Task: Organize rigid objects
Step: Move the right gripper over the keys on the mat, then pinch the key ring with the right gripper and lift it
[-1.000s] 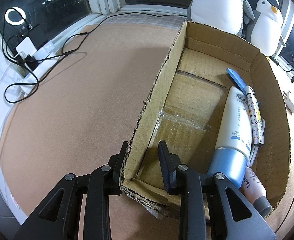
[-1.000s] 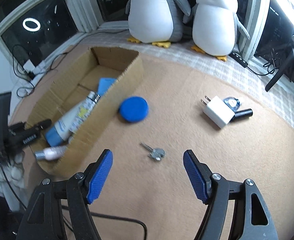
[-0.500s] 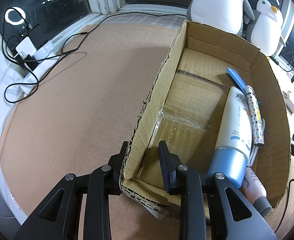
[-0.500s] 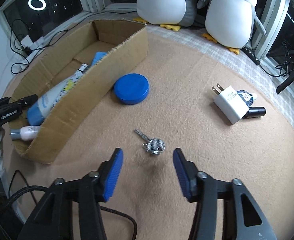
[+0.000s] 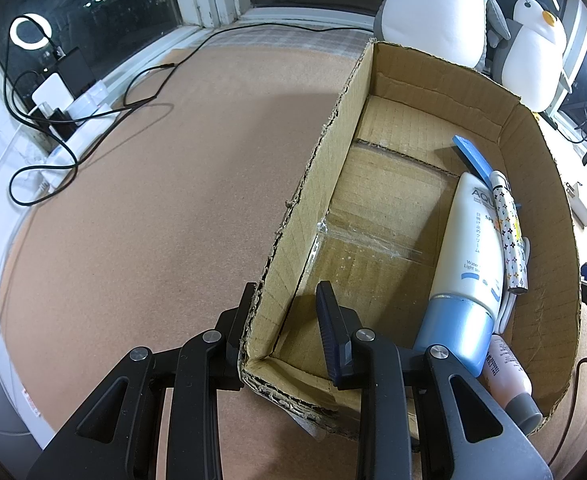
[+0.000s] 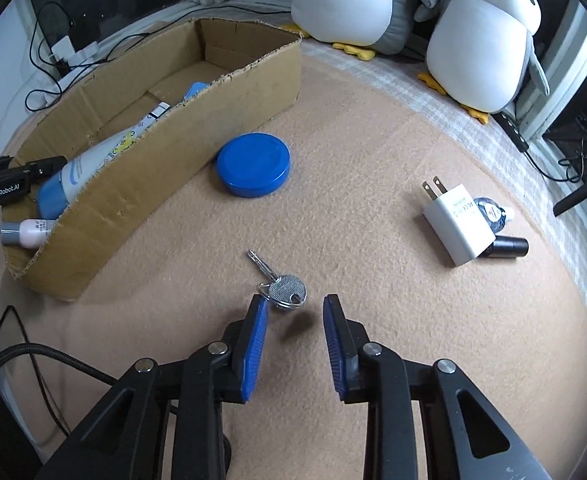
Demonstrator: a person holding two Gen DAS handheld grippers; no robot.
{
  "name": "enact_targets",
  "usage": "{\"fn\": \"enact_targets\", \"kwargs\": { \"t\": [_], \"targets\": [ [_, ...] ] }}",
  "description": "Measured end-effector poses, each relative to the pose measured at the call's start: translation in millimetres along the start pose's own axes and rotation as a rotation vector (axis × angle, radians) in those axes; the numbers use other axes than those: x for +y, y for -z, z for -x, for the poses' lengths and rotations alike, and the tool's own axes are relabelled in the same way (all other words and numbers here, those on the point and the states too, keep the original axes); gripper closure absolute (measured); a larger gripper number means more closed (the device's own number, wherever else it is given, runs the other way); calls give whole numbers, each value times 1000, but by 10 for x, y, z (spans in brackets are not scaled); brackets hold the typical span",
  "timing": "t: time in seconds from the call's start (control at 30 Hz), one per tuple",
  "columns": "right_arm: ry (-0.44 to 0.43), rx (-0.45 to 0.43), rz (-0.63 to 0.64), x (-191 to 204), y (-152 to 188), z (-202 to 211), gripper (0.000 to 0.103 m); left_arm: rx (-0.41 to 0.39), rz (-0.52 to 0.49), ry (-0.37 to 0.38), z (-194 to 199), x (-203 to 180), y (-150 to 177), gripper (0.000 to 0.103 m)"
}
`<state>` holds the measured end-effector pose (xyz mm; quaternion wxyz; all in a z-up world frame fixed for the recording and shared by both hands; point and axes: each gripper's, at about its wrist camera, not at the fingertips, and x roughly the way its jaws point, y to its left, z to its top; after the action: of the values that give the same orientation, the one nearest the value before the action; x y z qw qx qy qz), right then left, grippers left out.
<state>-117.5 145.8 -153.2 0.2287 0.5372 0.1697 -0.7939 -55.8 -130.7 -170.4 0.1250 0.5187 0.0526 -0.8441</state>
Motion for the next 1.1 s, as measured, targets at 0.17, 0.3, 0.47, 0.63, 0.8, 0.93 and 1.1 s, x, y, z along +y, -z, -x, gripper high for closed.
{"fn": "enact_targets", "kwargs": {
  "t": [0.17, 0.3, 0.47, 0.63, 0.8, 0.93, 1.1],
  "targets": [
    [-5, -3, 40, 30, -52, -45, 79, 0, -1, 0, 3, 1, 5, 76],
    [-23, 6, 48, 37, -78, -92, 88, 0, -2, 0, 3, 1, 5, 76],
    [-39, -1, 37, 39, -68, -92, 90, 0, -2, 0, 4, 2, 4, 76],
    [-56, -13, 5, 29, -43, -66, 92, 0, -2, 0, 3, 3, 4, 76],
    [-66, -33, -29, 8, 0, -23, 99, 0, -2, 0, 4, 0, 2, 76],
    [-74, -52, -58, -27, 14, 35, 101, 1, -2, 0, 4, -1, 1, 76],
    [-66, -65, -78, -46, 22, 68, 101, -1, -2, 0, 5, 4, 8, 76]
  ]
}}
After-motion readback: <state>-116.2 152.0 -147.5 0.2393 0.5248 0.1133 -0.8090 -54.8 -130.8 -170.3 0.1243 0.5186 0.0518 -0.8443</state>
